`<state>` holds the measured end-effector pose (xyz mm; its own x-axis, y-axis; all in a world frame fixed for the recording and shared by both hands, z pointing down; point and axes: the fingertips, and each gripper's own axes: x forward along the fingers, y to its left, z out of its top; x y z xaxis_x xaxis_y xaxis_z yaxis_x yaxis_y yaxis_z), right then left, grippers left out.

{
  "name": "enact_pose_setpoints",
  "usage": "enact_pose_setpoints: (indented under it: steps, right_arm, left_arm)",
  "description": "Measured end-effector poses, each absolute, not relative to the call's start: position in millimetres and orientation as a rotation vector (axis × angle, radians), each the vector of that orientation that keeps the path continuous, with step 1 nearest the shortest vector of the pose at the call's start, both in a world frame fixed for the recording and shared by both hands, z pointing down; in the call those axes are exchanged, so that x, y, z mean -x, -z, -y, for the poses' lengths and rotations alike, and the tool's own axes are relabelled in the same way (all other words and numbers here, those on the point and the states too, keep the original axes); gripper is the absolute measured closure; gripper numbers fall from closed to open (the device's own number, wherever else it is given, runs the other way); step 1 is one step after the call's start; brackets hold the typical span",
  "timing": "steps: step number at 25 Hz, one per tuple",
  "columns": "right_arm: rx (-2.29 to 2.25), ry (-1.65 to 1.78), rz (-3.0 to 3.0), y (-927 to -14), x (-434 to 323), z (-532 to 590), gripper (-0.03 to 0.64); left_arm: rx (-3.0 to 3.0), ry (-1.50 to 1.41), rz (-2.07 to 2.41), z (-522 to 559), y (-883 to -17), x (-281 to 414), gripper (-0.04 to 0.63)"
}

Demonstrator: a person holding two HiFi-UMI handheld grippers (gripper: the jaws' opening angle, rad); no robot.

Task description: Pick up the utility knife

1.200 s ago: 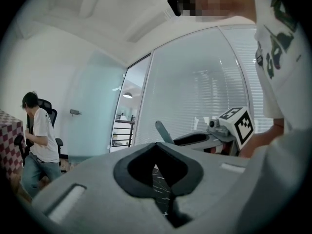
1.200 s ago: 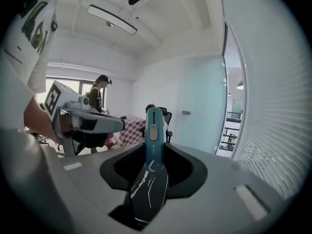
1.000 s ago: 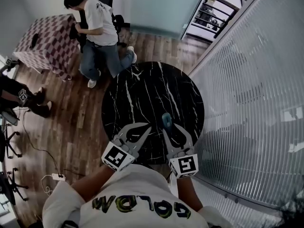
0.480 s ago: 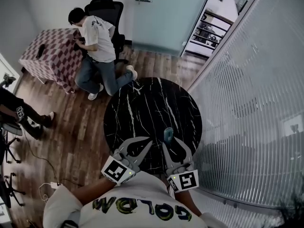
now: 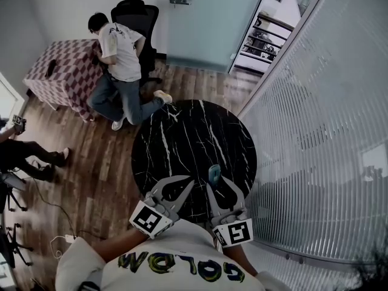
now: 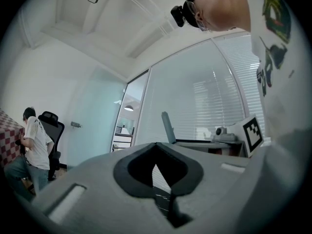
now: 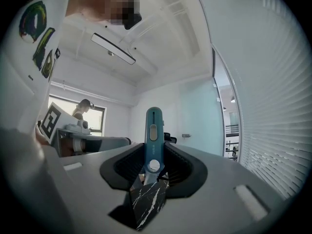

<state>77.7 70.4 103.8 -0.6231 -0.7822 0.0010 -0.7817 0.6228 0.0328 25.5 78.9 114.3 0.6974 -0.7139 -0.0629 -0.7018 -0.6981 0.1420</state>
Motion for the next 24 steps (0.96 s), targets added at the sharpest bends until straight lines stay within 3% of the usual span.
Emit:
enact_pose_setpoints:
  steps: [24]
  right_arm:
    - [-1.368,0.016,2.790,-112,-74,-65,0.486]
  left_arm:
    - [-2.764,0.166,1.160,-75,-121,-22,0.592]
